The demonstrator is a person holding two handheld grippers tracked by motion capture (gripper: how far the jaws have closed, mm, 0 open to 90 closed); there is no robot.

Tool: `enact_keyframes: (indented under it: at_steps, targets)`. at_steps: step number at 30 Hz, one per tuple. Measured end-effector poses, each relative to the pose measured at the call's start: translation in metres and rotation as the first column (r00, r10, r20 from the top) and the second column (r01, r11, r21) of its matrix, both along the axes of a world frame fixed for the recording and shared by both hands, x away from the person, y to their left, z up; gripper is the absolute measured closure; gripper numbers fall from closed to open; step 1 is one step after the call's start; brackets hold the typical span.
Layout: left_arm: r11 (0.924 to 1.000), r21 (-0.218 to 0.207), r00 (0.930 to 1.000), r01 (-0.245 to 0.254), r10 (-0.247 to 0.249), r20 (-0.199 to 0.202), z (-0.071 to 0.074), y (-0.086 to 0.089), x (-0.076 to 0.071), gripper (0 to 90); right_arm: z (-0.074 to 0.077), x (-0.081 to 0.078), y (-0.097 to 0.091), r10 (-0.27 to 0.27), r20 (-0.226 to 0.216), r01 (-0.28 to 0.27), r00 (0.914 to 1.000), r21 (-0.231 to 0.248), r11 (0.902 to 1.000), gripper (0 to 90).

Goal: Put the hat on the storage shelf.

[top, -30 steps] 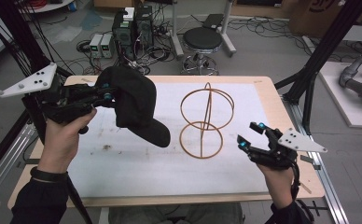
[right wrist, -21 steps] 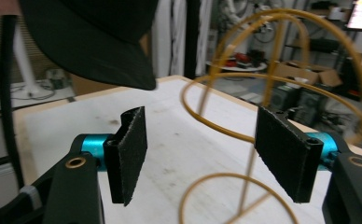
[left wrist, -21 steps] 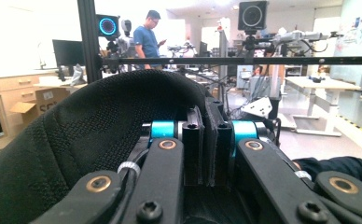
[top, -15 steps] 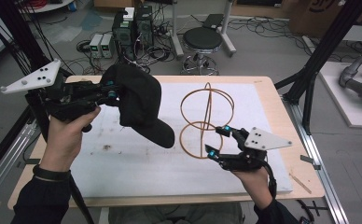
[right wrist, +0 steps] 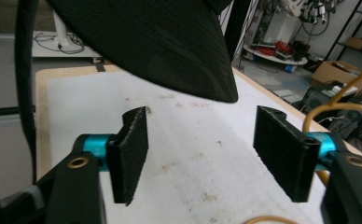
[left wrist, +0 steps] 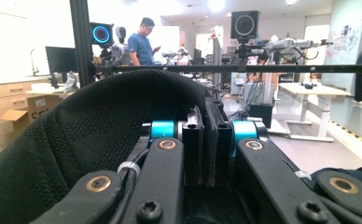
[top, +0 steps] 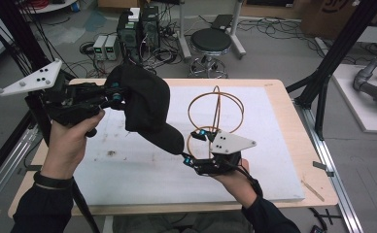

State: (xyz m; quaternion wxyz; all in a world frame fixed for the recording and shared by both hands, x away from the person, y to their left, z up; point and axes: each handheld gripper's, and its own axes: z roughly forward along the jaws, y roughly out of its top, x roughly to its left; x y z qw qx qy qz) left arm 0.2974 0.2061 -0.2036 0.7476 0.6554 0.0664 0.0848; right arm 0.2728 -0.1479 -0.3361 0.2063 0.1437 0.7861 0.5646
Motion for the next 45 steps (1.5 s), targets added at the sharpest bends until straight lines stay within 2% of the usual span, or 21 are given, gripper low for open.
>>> enact_keyframes:
  at_steps: [4, 5, 6, 9, 17, 22, 29, 33, 37, 42, 44, 45]
  targets:
    - [1.0000, 0.001, 1.0000, 0.006, -0.006, -0.001, 0.001, -0.001, -0.002, 86.6, 0.002, 0.003, 0.007, -0.013, 0.023, 0.013, 0.9997, -0.004, 0.9999, 45.1]
    - [0.9999, 0.003, 0.9999, 0.012, -0.012, 0.001, 0.001, -0.001, -0.002, 86.6, 0.004, 0.003, 0.008, -0.009, 0.041, 0.009, 0.9991, 0.004, 1.0000, 51.8]
    - [1.0000, 0.002, 1.0000, 0.008, -0.008, 0.002, 0.001, -0.001, -0.002, 86.6, 0.004, 0.003, 0.008, -0.009, 0.041, 0.009, 0.9991, 0.004, 1.0000, 51.8]
    - [0.9999, -0.008, 0.9999, 0.012, -0.012, 0.004, 0.002, 0.000, -0.003, 86.6, 0.006, 0.001, 0.007, 0.001, 0.079, -0.002, 0.9969, 0.002, 1.0000, 63.3]
    - [0.9993, -0.028, 0.9997, 0.026, -0.026, 0.000, 0.004, -0.002, -0.002, 86.6, 0.010, -0.004, 0.000, -0.003, 0.141, 0.002, 0.9900, 0.002, 1.0000, 80.4]
    - [0.9992, -0.026, 0.9995, 0.030, -0.030, -0.001, 0.007, -0.007, 0.001, 86.7, 0.012, -0.007, -0.005, -0.021, 0.171, 0.021, 0.9850, 0.002, 0.9998, 83.4]
    - [0.9979, -0.046, 0.9989, 0.046, -0.047, -0.010, 0.010, -0.015, 0.009, 86.7, 0.018, -0.008, -0.017, -0.078, 0.203, 0.072, 0.9760, 0.035, 0.9968, 85.5]
    - [0.9963, -0.057, 0.9979, 0.065, -0.065, -0.003, 0.018, -0.024, 0.014, 86.7, 0.026, -0.008, -0.027, -0.112, 0.224, 0.103, 0.9683, 0.051, 0.9934, 85.6]
    - [0.9940, -0.069, 0.9964, 0.085, -0.084, 0.013, 0.028, -0.033, 0.017, 86.7, 0.036, -0.010, -0.037, -0.149, 0.253, 0.134, 0.9558, 0.075, 0.9881, 85.5]
    - [0.9897, -0.089, 0.9933, 0.112, -0.109, 0.038, 0.041, -0.043, 0.020, 86.7, 0.049, -0.013, -0.047, -0.191, 0.304, 0.168, 0.9331, 0.102, 0.9805, 85.5]
    - [0.9875, -0.095, 0.9916, 0.126, -0.122, 0.044, 0.045, -0.047, 0.021, 86.7, 0.055, -0.014, -0.052, -0.212, 0.329, 0.185, 0.9203, 0.113, 0.9763, 85.4]
    - [0.9871, -0.095, 0.9912, 0.129, -0.125, 0.045, 0.047, -0.049, 0.022, 86.8, 0.057, -0.015, -0.054, -0.219, 0.331, 0.190, 0.9179, 0.118, 0.9746, 85.4]
